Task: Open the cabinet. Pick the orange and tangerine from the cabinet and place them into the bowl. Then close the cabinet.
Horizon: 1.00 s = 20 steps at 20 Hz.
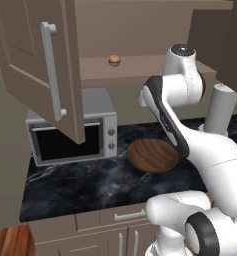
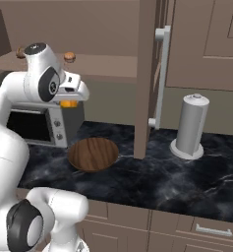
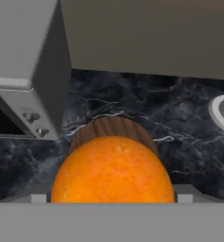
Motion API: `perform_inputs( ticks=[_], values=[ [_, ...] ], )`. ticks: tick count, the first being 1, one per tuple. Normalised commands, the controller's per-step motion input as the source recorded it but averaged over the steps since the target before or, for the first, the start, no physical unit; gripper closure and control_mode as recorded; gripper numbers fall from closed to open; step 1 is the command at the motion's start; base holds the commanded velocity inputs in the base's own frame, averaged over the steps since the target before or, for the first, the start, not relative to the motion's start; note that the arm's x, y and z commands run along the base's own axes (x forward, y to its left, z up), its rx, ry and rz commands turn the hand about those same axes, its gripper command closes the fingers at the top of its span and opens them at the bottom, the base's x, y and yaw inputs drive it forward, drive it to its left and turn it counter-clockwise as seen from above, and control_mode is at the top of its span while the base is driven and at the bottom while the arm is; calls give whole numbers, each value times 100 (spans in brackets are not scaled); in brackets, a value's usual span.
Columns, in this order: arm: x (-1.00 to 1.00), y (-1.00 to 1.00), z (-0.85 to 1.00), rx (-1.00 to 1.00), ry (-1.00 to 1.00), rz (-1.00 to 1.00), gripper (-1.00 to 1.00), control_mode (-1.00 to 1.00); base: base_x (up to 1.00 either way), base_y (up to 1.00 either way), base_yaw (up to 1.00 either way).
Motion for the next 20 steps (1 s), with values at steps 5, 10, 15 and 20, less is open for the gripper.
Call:
perform_inputs(
  ticks=[5, 10, 15, 20],
  values=[
    [-22, -6, -68, 0, 0, -3, 100, -100, 0, 0, 0],
    [-5, -12, -59, 0, 0, -3, 100, -100, 0, 0, 0],
    [10, -13, -42, 0, 0, -2, 100, -100, 0, 0, 0],
    [16, -6, -41, 0, 0, 0, 100, -100, 0, 0, 0]
  ],
)
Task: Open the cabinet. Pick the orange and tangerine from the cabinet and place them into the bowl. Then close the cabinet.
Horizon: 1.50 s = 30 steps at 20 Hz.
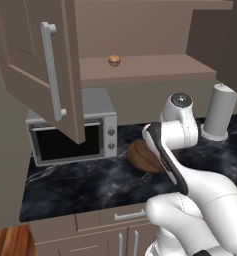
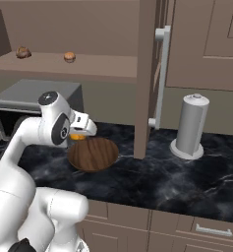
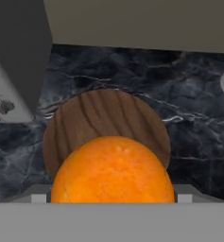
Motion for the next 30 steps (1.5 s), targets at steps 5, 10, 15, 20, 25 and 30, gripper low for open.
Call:
perform_inputs(
  ticks=[5, 10, 15, 20, 25, 30],
  values=[
    [20, -4, -33, 0, 0, 0, 100, -100, 0, 0, 0],
    [19, -4, -28, 0, 0, 0, 100, -100, 0, 0, 0],
    [6, -4, -26, 0, 4, -1, 100, -100, 0, 0, 0],
    [0, 0, -22, 0, 11, -2, 100, -100, 0, 0, 0],
    [4, 0, -16, 0, 8, -2, 100, -100, 0, 0, 0],
    [11, 0, -15, 0, 5, -2, 100, -100, 0, 0, 0]
  ],
)
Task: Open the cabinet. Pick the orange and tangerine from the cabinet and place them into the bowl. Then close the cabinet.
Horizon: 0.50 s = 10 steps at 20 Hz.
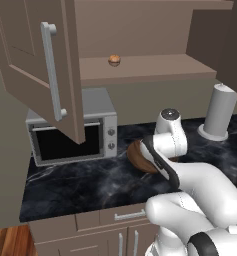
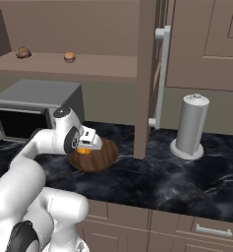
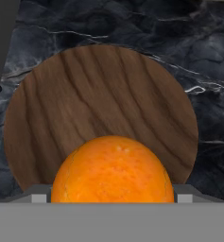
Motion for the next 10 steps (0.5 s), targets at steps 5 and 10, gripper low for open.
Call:
perform_inputs(
  ticks=[5, 10],
  values=[
    [7, 0, -13, 0, 4, -2, 100, -100, 0, 0, 0],
    [8, 0, -5, 0, 7, -2, 100, -100, 0, 0, 0]
  ],
)
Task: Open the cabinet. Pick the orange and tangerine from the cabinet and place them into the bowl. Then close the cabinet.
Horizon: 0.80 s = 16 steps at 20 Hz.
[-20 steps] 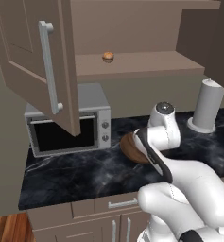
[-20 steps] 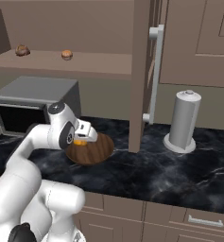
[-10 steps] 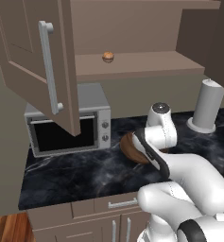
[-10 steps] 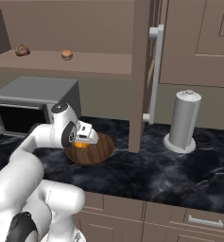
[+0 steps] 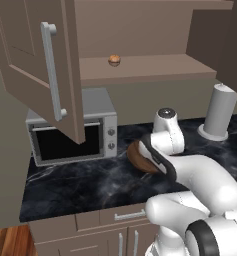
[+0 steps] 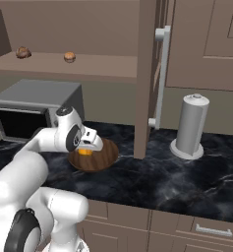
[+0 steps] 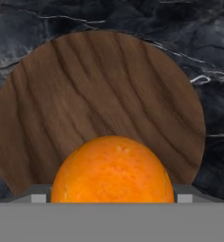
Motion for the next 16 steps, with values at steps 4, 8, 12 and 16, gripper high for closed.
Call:
perform_inputs(
  ticks=[4, 8, 12, 16],
  values=[
    [1, 0, 0, 0, 3, 0, 100, -100, 0, 0, 0],
    [2, 0, -6, 0, 2, 0, 100, -100, 0, 0, 0],
    [3, 0, -9, 0, 3, 0, 100, -100, 0, 0, 0],
    [4, 0, -17, 0, 1, 0, 100, -100, 0, 0, 0]
  ],
)
